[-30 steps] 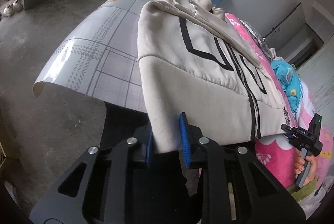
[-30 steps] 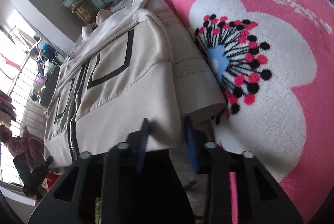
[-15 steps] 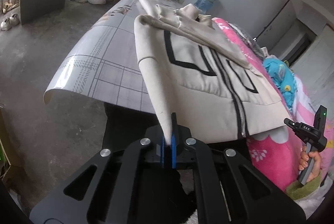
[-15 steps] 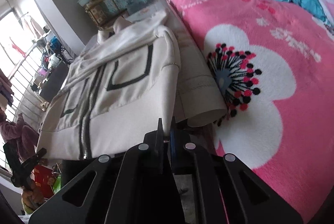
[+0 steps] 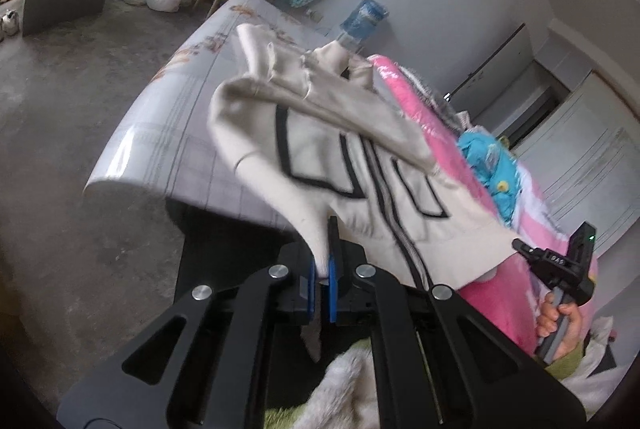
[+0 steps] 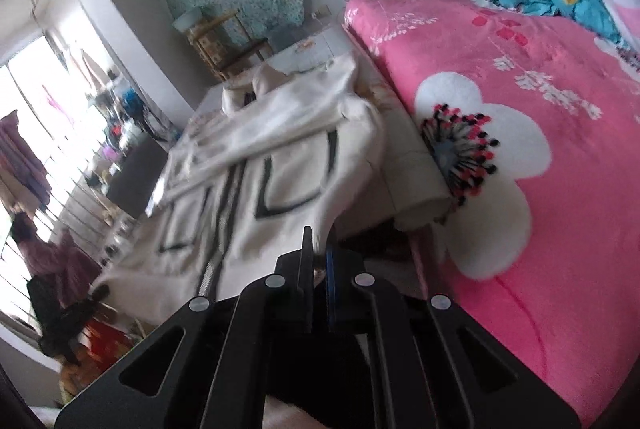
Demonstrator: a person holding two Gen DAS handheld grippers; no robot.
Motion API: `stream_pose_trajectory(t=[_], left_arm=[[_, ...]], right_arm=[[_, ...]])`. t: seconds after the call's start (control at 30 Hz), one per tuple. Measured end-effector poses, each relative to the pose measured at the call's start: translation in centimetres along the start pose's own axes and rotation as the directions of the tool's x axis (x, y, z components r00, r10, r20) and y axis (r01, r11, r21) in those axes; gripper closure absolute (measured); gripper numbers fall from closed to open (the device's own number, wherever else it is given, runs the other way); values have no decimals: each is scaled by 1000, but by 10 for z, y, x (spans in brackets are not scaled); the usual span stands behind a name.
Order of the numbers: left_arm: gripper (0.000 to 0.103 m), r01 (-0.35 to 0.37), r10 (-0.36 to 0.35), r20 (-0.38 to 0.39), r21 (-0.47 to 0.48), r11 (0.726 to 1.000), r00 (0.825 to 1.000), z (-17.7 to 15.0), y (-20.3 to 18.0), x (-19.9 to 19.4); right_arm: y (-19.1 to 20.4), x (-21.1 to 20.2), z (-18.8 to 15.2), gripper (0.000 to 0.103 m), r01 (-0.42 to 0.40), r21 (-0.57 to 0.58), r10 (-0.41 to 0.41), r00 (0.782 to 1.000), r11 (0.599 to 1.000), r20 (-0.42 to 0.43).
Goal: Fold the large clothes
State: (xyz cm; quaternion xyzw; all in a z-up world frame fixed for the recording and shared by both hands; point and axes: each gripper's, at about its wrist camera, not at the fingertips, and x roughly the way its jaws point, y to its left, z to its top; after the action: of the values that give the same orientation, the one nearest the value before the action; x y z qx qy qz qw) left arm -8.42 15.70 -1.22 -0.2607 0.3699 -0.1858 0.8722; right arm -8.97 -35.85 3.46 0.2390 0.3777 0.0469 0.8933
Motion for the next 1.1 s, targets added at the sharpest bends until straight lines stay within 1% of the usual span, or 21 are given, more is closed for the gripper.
stream_pose_trajectory(t=[0.13,0.27,0.4,0.47,0.57,0.63,0.67,0.73,0.77,0.8,0.83,0.87,0.9,0.93,0.97,1.0,1.07,1.1], left_arm=[[99,-7,7,13,-2,1000,1000,29,2,16],[99,-23,23,13,-18,1000,1000,56,9,39],[98,-49,49,-9,-32,998,999,84,17,69],[98,-56,55,-25,-53,997,998,98,24,84],[98,-66,63,-36,-80,995,997,109,35,100],[93,-73,68,-43,-118,990,997,115,48,114],[91,-88,83,-45,-137,987,996,116,54,119],[86,-134,129,-37,-165,977,991,118,67,126],[76,-150,148,-27,-183,972,989,118,73,126],[72,-147,146,-19,-196,970,989,119,76,124],[71,-140,142,-7,-205,969,990,119,78,121],[68,-151,156,10,-197,969,988,119,77,115],[66,-165,172,21,-183,969,985,119,76,111],[66,-187,194,34,-153,970,980,119,70,106],[66,-199,205,38,-124,972,978,119,65,103],[66,-217,220,41,-74,973,975,118,54,100],[63,-220,220,31,-3,976,975,112,37,99],[58,-193,193,2,35,981,981,108,24,105]], right_arm=[[-2,21,28,98,-30,35,29,999,999,30],[-3,51,51,98,-29,45,27,999,999,37],[-6,81,74,98,-36,63,34,999,997,35],[-8,98,86,98,-33,66,31,999,997,30],[-15,124,101,97,-37,83,35,999,996,27],[-25,144,106,97,-50,122,49,999,991,16],[-31,158,108,93,-49,141,50,999,989,-3],[-38,178,108,84,4,150,1,999,989,-34],[-40,183,107,77,36,142,-31,999,989,-41],[-40,185,107,73,38,135,-33,999,990,-39],[-40,184,107,72,28,129,-23,999,991,-35],[-38,179,107,66,26,113,-24,999,993,-24],[-34,174,107,60,41,87,-40,999,995,-10],[-28,168,107,58,58,52,-58,998,997,6],[-19,161,106,57,76,-10,-76,997,997,22],[-10,157,105,55,83,-55,-82,996,995,27],[9,151,99,51,48,-136,-47,999,990,6],[17,152,96,47,21,-166,-24,1000,986,-17]])
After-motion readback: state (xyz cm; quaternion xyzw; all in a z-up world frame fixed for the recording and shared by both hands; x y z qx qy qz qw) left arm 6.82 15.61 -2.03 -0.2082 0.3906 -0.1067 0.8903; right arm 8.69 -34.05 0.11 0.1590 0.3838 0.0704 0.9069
